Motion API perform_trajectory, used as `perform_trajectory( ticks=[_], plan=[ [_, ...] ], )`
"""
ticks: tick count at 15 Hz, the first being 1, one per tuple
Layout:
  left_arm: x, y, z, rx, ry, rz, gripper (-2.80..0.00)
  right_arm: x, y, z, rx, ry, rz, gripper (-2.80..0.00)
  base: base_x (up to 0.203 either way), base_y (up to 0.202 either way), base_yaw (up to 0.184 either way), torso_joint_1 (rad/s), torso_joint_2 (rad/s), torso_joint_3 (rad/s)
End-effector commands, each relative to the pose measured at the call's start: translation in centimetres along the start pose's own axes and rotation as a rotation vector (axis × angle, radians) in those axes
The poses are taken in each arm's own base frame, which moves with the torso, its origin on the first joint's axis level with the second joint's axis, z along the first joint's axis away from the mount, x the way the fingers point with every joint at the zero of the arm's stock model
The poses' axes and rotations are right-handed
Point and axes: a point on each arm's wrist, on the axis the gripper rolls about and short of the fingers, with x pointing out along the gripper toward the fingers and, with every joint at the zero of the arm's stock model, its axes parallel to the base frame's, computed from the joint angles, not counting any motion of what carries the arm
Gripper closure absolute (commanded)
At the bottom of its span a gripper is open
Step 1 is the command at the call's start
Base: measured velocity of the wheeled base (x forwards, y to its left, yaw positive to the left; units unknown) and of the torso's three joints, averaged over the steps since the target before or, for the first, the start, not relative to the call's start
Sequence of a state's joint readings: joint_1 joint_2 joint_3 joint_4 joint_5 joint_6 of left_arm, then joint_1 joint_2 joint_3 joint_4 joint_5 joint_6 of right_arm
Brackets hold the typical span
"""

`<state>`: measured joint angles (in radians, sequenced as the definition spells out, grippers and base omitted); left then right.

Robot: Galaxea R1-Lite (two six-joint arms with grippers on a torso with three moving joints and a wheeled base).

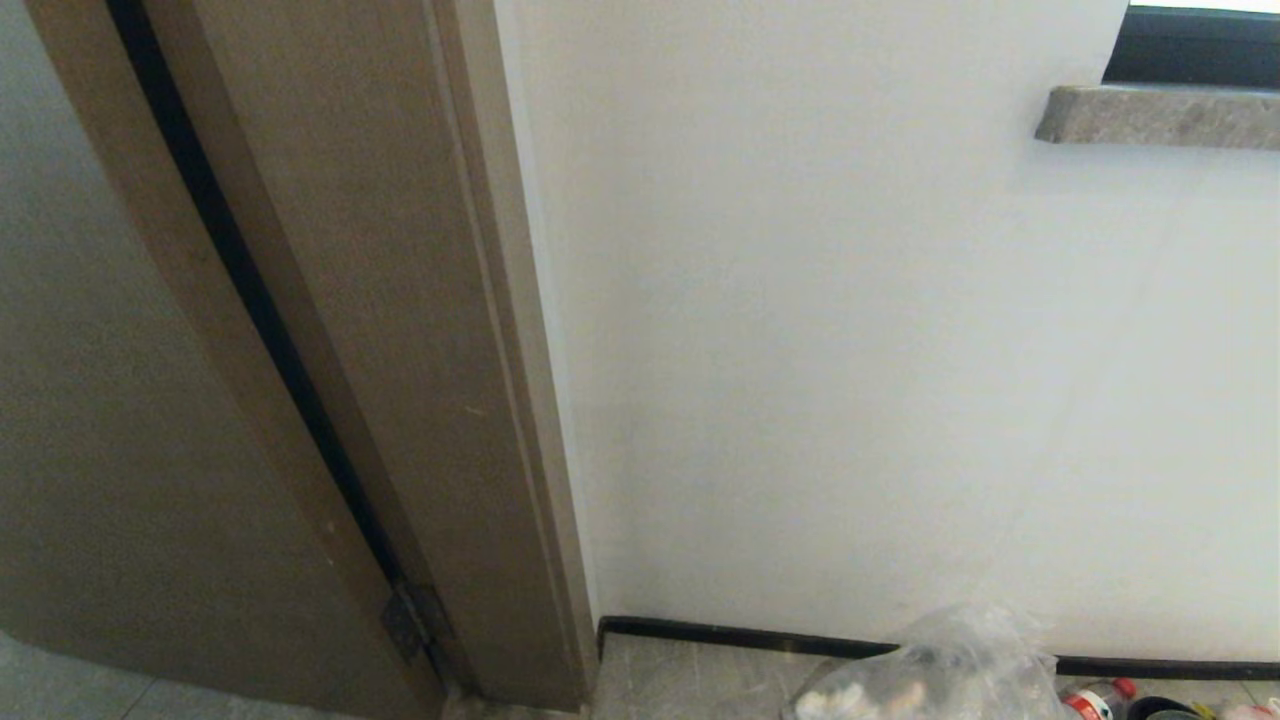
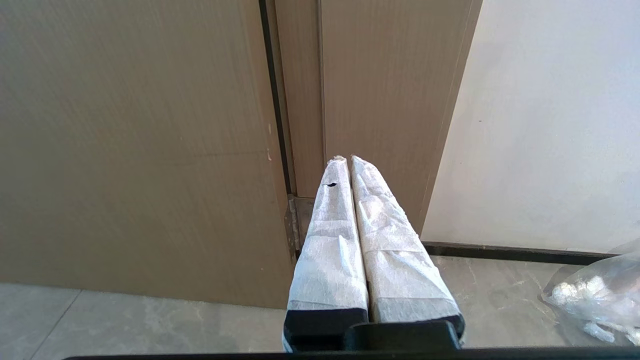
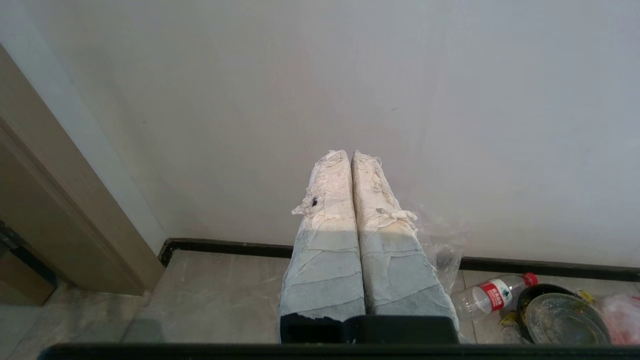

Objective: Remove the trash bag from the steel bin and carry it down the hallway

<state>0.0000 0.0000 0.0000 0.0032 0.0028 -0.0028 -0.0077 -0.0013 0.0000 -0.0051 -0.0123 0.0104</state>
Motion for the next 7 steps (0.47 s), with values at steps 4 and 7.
perform_trajectory(
  ticks=[4, 7],
  plan=[
    [0.00, 0.00, 0.00, 0.000, 0.000, 0.000, 0.00, 0.01, 0.00, -0.03, 0.002, 0.000, 0.000, 0.00, 0.000, 0.000, 0.000, 0.000, 0.00, 0.000],
    [0.00, 0.00, 0.00, 0.000, 0.000, 0.000, 0.00, 0.01, 0.00, -0.02, 0.002, -0.001, -0.001, 0.00, 0.000, 0.000, 0.000, 0.000, 0.00, 0.000]
  ],
)
